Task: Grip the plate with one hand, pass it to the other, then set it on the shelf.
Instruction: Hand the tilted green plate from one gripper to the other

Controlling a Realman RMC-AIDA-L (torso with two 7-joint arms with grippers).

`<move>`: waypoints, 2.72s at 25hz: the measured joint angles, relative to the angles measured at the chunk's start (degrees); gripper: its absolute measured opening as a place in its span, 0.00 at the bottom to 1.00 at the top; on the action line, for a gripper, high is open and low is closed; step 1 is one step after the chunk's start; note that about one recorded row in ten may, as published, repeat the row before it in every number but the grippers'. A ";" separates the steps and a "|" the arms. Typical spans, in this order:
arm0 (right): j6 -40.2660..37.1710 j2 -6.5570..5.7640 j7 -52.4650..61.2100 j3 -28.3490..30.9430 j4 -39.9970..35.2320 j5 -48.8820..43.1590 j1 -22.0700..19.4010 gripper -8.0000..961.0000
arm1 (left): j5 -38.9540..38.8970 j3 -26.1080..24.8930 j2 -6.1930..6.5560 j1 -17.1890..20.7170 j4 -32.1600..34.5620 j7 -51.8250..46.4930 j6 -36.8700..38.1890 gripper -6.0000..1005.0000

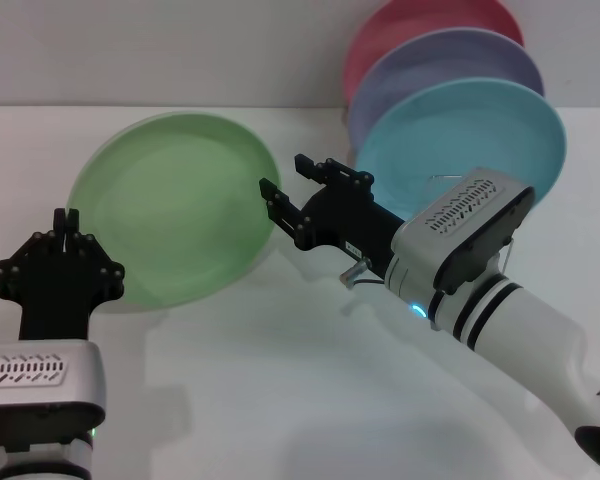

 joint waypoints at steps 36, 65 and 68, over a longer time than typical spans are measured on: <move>1.38 -0.07 -0.78 1.10 -0.38 -1.57 0.01 0.41 | -2.82 3.39 0.00 0.00 2.30 4.27 2.53 0.08; 1.46 -0.07 -0.78 1.14 -0.23 -1.57 0.07 0.24 | -2.72 3.84 0.00 -0.71 2.11 4.02 2.20 0.11; 1.46 -0.07 -0.78 1.08 -0.22 -1.57 0.07 0.21 | -2.72 3.84 0.00 -0.72 2.11 4.02 2.17 0.11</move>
